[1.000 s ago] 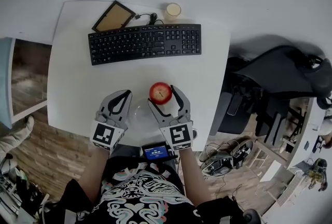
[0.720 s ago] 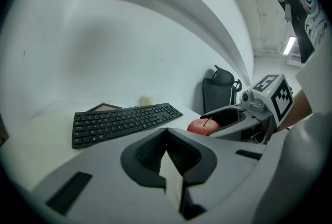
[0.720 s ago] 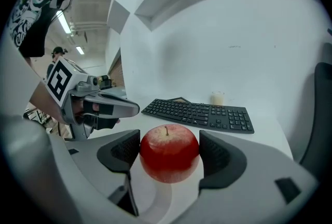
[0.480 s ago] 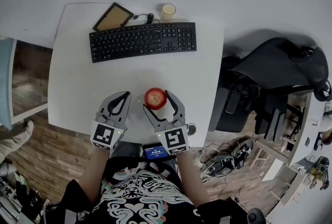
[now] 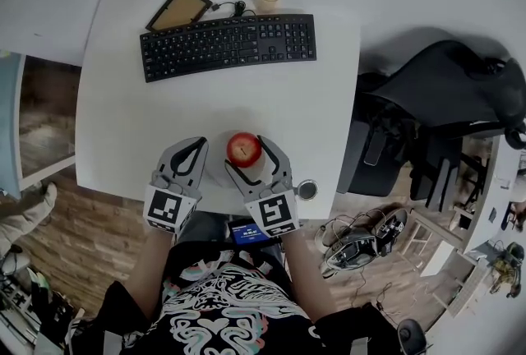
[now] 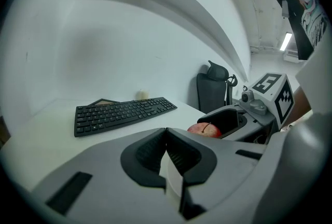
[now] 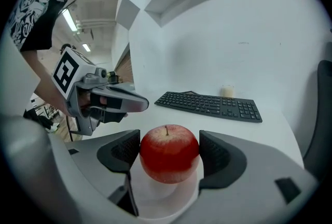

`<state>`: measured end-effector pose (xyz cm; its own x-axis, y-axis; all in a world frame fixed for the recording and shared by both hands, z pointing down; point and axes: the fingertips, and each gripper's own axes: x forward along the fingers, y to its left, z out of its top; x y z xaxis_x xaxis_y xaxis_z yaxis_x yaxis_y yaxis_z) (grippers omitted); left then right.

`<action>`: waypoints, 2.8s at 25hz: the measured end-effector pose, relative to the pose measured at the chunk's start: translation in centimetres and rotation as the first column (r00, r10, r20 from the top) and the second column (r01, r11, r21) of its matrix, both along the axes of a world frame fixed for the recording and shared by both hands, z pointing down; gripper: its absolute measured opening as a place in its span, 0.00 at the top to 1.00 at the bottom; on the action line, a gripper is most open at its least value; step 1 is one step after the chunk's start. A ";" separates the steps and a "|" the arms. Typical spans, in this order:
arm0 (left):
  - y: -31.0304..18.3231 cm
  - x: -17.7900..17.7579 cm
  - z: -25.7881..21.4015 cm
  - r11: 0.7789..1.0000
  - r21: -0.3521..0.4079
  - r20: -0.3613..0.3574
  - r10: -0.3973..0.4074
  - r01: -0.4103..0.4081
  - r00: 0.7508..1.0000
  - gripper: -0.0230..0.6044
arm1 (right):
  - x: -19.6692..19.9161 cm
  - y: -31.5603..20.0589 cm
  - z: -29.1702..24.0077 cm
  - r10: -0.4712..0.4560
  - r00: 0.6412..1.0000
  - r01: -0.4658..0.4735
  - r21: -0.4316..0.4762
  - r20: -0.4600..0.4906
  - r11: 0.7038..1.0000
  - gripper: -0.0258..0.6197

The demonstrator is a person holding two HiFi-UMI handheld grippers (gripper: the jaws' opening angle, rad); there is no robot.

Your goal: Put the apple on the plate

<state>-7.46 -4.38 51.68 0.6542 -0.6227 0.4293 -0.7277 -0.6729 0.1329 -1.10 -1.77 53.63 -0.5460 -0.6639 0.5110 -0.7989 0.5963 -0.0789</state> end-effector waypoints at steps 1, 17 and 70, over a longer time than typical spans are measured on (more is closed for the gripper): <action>0.2 -0.1 0.2 1.000 -0.003 0.002 -0.001 0.001 1.000 0.94 | -0.2 0.2 0.2 -0.006 1.000 0.006 -0.005 0.004 1.000 0.42; 1.3 0.4 1.9 0.999 -0.037 0.017 -0.012 0.013 1.000 0.94 | -1.4 1.6 2.4 -0.093 0.995 0.094 -0.041 0.023 0.995 0.42; 0.6 1.7 -5.9 0.990 0.134 -0.033 0.051 -0.046 0.998 0.94 | 5.7 1.0 -7.9 0.222 0.974 -0.226 0.138 0.042 0.964 0.92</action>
<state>-5.74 -3.79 45.75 0.6984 -0.6400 0.3204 -0.6903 -0.7206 0.0654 4.58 -0.76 45.73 -0.3868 -0.8349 0.3917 -0.9122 0.4088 -0.0293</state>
